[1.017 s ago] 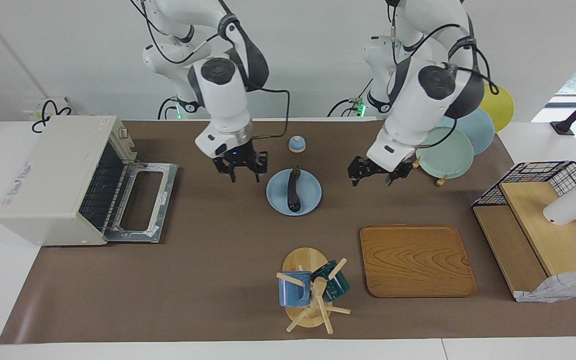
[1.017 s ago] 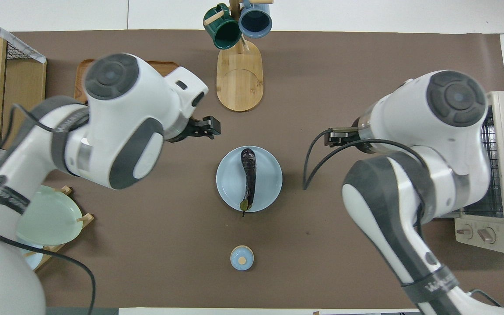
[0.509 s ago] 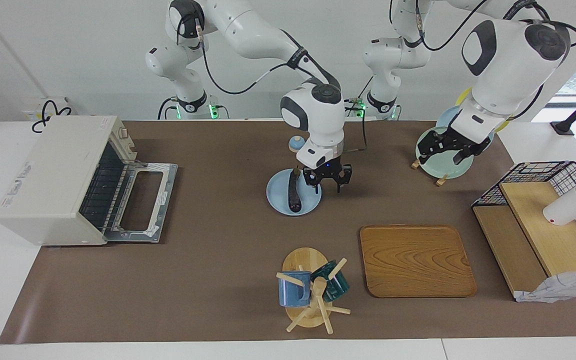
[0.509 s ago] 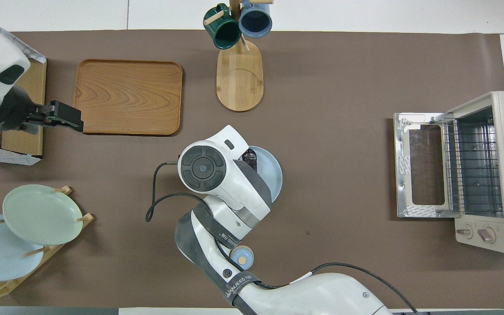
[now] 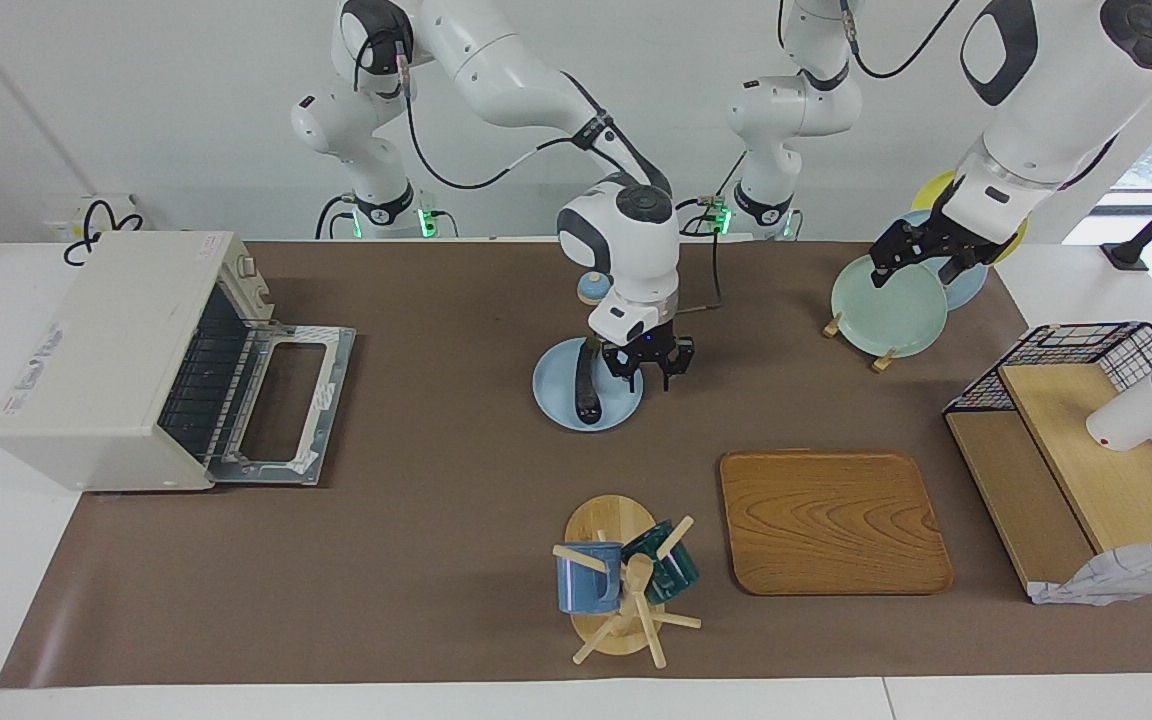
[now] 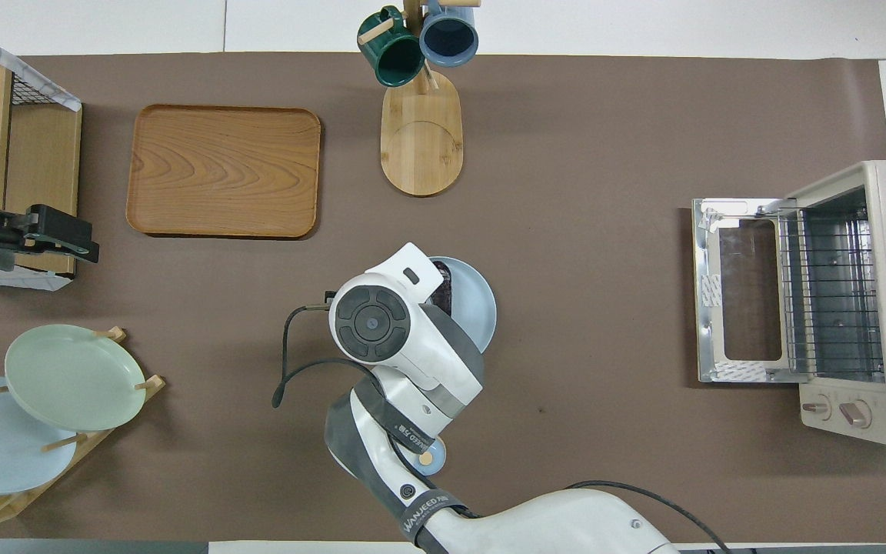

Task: Put eggplant into oven
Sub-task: 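Grasp the blue plate rim with the right gripper and lift it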

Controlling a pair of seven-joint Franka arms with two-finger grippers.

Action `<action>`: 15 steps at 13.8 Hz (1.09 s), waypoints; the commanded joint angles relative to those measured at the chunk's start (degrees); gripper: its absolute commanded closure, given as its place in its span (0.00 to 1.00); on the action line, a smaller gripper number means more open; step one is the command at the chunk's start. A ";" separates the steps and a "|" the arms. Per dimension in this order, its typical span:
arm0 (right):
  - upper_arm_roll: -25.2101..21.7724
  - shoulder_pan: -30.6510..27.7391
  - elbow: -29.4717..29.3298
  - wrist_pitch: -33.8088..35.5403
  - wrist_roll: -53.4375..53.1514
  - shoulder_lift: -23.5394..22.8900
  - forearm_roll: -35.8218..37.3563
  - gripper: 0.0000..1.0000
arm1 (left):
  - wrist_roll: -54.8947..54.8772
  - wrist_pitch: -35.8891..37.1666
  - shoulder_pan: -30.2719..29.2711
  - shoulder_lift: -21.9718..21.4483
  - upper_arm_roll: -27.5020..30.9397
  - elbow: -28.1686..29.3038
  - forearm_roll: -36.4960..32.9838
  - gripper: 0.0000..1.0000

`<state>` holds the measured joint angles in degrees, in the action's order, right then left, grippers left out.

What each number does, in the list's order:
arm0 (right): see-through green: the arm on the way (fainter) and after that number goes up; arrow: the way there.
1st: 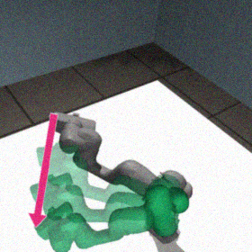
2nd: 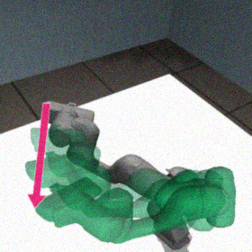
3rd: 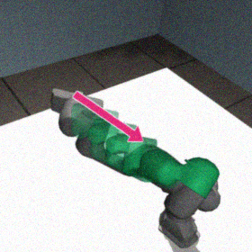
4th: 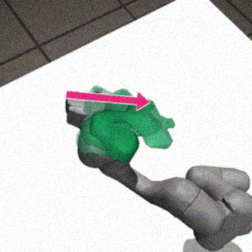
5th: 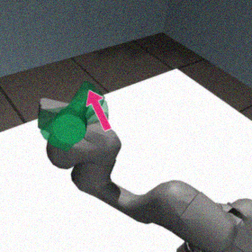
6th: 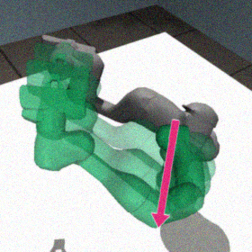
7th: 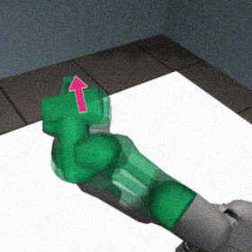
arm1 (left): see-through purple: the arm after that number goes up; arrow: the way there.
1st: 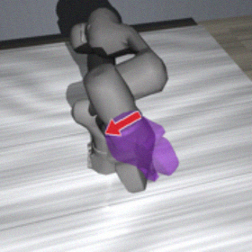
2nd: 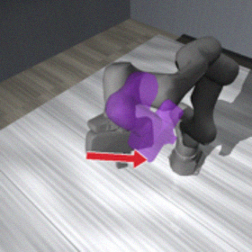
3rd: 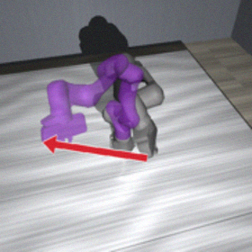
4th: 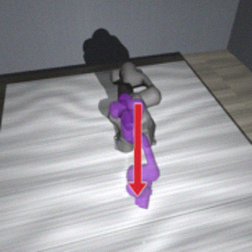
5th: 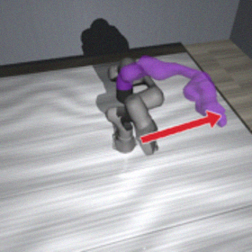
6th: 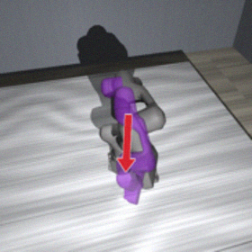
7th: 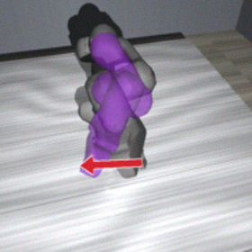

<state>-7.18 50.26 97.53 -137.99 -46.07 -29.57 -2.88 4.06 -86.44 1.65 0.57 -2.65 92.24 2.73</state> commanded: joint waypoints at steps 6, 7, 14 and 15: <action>0.23 0.10 7.41 -4.04 0.19 3.47 0.68 0.68 | -1.51 0.66 -3.23 1.10 -5.08 -2.59 -2.82 0.00; 0.24 0.10 7.42 -4.13 0.28 3.47 0.60 0.77 | -1.51 0.66 -3.23 1.02 -5.00 -2.60 -2.90 0.00; -0.03 -0.68 -2.65 10.74 4.66 2.77 3.73 1.00 | -1.16 -0.40 -3.84 -1.18 -4.82 1.45 -2.82 0.00; 0.15 -1.04 -6.78 16.73 5.46 2.33 8.37 1.00 | -1.24 -0.40 -4.02 -1.27 -4.82 1.45 -2.82 0.00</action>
<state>-7.33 50.30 97.83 -130.51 -43.22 -26.60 0.23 3.32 -86.47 -1.24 0.67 -6.99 92.13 1.05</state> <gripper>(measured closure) 0.960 0.000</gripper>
